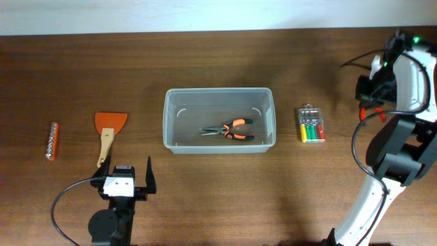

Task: Pack container
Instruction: 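Carry the red pliers left and lower them into the container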

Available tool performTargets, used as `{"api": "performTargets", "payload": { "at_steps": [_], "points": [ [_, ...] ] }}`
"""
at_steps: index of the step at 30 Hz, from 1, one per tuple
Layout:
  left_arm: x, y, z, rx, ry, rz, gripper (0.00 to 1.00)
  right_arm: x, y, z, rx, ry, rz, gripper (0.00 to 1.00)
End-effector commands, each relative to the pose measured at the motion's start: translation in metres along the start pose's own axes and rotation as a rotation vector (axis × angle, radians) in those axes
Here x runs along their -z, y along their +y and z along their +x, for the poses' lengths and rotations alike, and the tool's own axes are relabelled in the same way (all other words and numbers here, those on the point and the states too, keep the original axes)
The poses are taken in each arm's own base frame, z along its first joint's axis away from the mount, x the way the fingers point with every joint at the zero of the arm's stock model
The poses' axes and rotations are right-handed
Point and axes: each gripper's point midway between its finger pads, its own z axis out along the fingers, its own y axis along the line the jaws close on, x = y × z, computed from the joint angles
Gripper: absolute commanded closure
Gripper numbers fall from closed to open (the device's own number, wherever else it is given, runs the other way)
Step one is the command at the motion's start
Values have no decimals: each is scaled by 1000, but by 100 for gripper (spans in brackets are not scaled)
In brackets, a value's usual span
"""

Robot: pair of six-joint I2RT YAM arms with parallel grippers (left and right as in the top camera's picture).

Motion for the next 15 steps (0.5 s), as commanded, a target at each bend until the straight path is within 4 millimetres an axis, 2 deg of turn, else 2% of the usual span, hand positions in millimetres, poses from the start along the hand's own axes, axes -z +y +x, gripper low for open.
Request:
{"api": "performTargets", "payload": {
  "at_steps": [1,5,8,15],
  "points": [
    [0,2,1,-12,-1,-12,1,33,28,-13,120,-80,-16,96],
    [0,2,1,-12,-1,-12,1,67,65,-12,223,-135,-46,96],
    [0,2,1,-12,-1,-12,1,87,103,-4,355,-164,-91,96],
    [0,2,1,-12,-1,-12,1,118,186,32,603,-201,-139,96]
  ]
}}
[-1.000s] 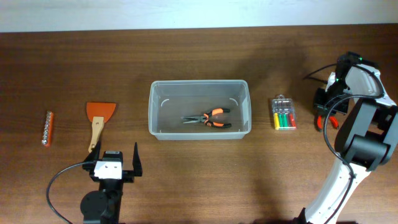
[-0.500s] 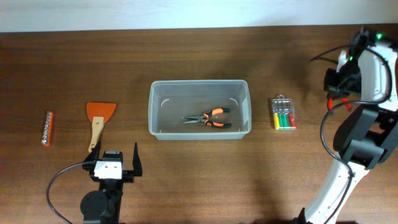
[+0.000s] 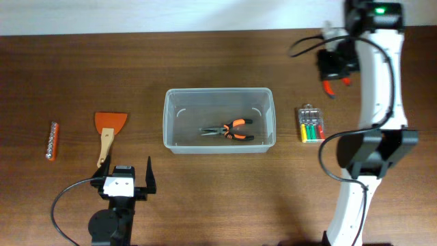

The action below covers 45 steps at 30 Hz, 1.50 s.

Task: Pack container
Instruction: 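Carry the red pliers left and lower them into the container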

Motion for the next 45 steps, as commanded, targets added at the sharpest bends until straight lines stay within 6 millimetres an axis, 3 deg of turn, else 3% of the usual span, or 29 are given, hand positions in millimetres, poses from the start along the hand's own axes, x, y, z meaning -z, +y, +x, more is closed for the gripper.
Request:
{"api": "performTargets", "payload": {
  "at_steps": [1,12,18,21,30,45],
  "points": [
    [0,2,1,-12,-1,-12,1,24,51,-6,162,-67,-35,96],
    [0,2,1,-12,-1,-12,1,23,194,11,620,-64,-91,96],
    [0,2,1,-12,-1,-12,1,18,237,24,785,-60,-109,95],
    [0,2,1,-12,-1,-12,1,10,246,27,821,-46,-111,95],
    [0,2,1,-12,-1,-12,1,-21,245,25,828,-7,-108,95],
    [0,2,1,-12,-1,-12,1,-92,235,51,816,141,-123,95]
  ]
}}
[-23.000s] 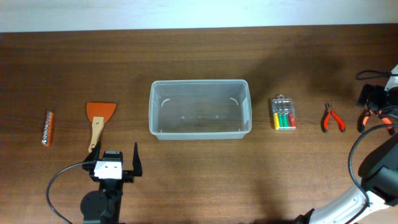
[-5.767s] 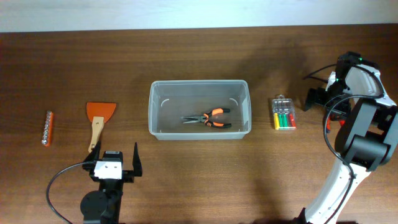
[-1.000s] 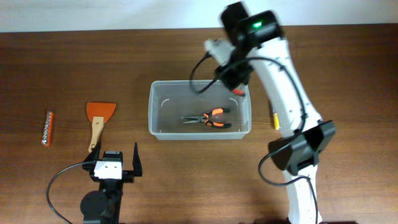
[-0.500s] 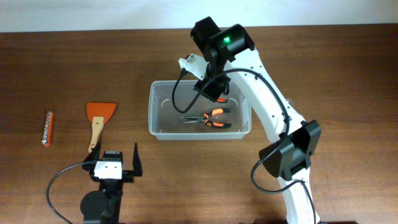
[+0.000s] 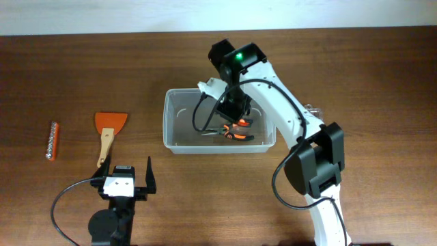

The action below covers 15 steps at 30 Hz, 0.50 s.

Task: Pack container
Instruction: 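Carry the red pliers left and lower them into the container, then open the right gripper to release the red pliers and lift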

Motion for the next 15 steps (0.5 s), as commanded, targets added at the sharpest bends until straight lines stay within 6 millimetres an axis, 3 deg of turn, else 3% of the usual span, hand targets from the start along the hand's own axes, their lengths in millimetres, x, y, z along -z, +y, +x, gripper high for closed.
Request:
{"api": "performTargets", "payload": {
  "at_steps": [1,6,12,15],
  "points": [
    [0,2,1,-12,-1,-12,1,0,3,5,8,-8,-2,95],
    [0,2,1,-12,-1,-12,1,-22,2,8,6,4,-13,95],
    [0,2,1,-12,-1,-12,1,-28,-2,8,2,-6,-10,94],
    [0,2,1,-12,-1,-12,1,-28,-3,6,-5,-23,-21,87]
  ]
}}
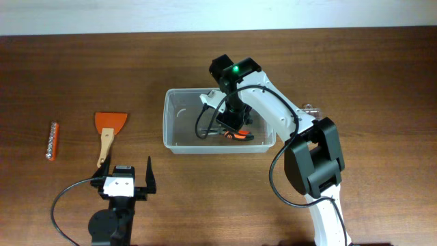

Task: Pack container
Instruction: 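Open the right gripper to release the red pliers and lift, then move the right gripper right over the clear screwdriver pack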

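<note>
A clear plastic container (166, 126) stands mid-table in the overhead view. Orange-handled pliers (236, 134) lie inside it, partly covered by my right arm. My right gripper (231, 125) reaches down into the container right over the pliers. Its fingers are hidden under the wrist, so their state does not show. An orange-bladed scraper (108, 129) with a wooden handle lies left of the container. Further left is an orange strip of bits (52, 140). My left gripper (127, 171) rests open near the front edge, just below the scraper's handle.
A pack of coloured screwdrivers (311, 108) lies right of the container, mostly hidden under my right arm's forearm. The right arm spans from the front right of the table to the container.
My right arm's wrist has shifted slightly toward the front and sits lower inside the container over the pliers. The left arm, scraper, bit strip and container have not moved.
My right arm was first folded at the table's far right edge. Then it stood at the back, above the screwdriver pack. Later it hung over the container with the pliers, and now it reaches deeper into it. The left arm stayed still throughout.
</note>
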Available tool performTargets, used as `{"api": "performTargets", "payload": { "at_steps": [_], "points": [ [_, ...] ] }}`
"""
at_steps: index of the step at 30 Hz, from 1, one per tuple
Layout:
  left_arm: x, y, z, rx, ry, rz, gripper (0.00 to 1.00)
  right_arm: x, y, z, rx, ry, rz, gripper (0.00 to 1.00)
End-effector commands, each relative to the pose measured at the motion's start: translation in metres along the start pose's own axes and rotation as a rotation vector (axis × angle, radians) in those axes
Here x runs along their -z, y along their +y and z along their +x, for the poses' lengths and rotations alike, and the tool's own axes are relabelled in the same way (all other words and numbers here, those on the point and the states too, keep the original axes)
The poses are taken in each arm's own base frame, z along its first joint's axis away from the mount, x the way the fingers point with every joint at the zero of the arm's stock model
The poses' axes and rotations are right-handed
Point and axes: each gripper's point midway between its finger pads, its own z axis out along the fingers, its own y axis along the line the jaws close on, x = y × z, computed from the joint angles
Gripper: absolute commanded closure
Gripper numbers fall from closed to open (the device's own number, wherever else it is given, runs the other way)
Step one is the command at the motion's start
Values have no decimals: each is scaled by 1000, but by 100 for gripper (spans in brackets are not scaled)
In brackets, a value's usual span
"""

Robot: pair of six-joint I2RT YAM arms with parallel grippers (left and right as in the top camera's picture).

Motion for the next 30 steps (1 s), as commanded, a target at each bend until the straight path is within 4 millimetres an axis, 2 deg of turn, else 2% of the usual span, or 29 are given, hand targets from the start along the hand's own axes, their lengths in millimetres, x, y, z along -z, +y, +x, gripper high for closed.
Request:
{"api": "performTargets", "payload": {
  "at_steps": [1,10,14,16,18,25,26,30],
  "points": [
    [0,2,1,-12,-1,-12,1,16,-1,-2,-1,-50,-8,86],
    [0,2,1,-12,-1,-12,1,18,-16,6,-44,-56,-9,84],
    [0,2,1,-12,-1,-12,1,23,-22,7,-60,-65,-3,77],
    [0,2,1,-12,-1,-12,1,34,-25,6,-71,-74,3,67],
    [0,2,1,-12,-1,-12,1,48,-32,7,-99,-79,30,60],
    [0,2,1,-12,-1,-12,1,130,-61,24,-213,-143,139,5],
    [0,2,1,-12,-1,-12,1,142,-64,29,-230,-158,148,1],
    [0,2,1,-12,-1,-12,1,183,-82,57,-346,-213,186,1]
  ]
}}
